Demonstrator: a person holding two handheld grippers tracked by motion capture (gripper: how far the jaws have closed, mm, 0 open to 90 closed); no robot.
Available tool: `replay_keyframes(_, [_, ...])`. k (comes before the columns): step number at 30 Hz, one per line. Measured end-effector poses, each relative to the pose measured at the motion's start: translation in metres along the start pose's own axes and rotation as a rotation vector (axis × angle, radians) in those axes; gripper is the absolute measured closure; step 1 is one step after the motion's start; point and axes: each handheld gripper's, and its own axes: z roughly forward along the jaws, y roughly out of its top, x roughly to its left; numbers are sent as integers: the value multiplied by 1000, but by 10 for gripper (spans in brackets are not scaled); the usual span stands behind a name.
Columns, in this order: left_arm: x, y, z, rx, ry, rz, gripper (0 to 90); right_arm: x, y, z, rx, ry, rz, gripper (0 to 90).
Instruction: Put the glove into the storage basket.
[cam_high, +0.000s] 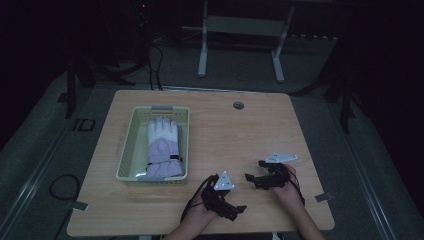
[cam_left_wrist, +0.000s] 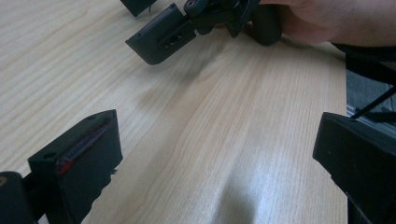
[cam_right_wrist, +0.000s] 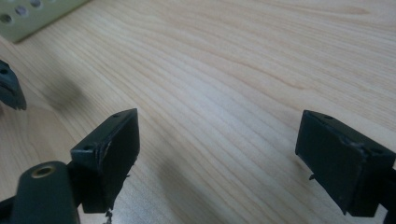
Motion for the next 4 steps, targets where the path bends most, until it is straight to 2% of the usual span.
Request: replay_keyframes(4, [0, -1, 0, 2, 10, 4, 15, 1, 0, 1, 8, -4, -7, 138])
